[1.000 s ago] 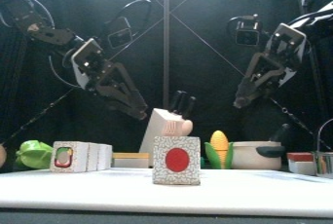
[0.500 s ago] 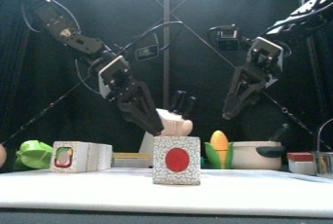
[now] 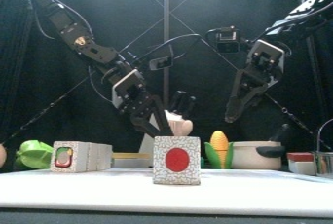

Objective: Grab piece of sushi

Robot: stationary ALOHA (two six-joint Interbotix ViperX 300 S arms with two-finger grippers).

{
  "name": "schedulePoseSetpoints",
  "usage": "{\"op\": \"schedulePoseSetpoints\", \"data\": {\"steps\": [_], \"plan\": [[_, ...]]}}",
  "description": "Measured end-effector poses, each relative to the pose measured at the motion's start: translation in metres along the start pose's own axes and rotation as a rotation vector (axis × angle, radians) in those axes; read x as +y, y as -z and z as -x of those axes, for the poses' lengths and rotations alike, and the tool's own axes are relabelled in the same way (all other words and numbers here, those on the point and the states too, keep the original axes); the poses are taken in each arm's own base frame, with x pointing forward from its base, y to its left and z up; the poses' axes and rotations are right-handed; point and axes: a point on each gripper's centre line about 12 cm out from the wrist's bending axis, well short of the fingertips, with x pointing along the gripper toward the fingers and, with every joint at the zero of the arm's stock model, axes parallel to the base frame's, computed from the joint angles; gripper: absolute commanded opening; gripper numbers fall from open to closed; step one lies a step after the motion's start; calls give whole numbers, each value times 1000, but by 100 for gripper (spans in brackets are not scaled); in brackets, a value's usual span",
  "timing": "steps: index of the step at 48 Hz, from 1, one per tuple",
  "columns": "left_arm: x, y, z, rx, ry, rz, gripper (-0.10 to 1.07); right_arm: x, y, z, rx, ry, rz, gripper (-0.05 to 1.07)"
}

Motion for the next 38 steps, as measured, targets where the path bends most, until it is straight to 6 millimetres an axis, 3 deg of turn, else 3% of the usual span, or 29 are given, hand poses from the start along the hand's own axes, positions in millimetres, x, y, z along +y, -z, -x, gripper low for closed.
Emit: {"op": "schedulePoseSetpoints", "data": {"steps": [11, 28, 38], "plan": [[0, 3, -4, 23, 2, 2, 83, -1, 1, 0, 2, 4, -2, 78], [0, -2, -9, 17, 2, 0, 59, -4, 14, -4, 41, 13, -13, 78], [0, -1, -8, 31, 3, 0, 58, -4, 14, -4, 41, 13, -13, 78]]}}
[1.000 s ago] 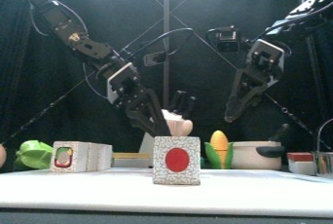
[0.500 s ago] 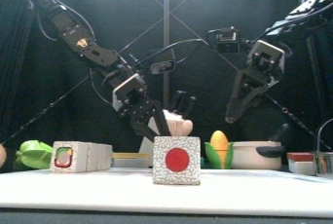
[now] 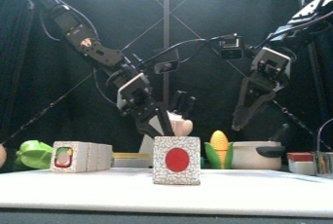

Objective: Grab piece of sushi

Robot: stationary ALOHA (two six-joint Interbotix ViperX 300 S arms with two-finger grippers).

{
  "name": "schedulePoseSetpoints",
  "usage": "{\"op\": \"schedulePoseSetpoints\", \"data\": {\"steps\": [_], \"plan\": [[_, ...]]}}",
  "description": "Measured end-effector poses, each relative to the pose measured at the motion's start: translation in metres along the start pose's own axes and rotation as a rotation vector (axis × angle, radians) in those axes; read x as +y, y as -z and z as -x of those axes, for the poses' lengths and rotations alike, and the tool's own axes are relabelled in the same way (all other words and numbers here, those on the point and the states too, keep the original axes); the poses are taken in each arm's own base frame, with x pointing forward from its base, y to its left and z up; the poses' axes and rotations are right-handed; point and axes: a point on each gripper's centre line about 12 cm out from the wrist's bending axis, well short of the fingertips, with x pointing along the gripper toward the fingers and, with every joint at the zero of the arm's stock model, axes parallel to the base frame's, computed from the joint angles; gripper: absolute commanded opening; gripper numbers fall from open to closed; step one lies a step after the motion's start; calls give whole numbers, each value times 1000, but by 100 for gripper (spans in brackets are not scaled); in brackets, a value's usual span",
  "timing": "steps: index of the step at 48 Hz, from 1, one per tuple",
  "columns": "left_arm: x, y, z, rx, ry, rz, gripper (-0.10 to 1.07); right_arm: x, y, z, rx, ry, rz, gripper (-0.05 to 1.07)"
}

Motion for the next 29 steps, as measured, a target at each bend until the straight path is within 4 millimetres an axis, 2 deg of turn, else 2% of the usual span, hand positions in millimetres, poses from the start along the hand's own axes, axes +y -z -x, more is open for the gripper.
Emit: {"op": "schedulePoseSetpoints", "data": {"steps": [29], "plan": [[-5, -16, 19, -36, 9, -8, 58, 0, 0, 0, 0, 1, -1, 78]]}}
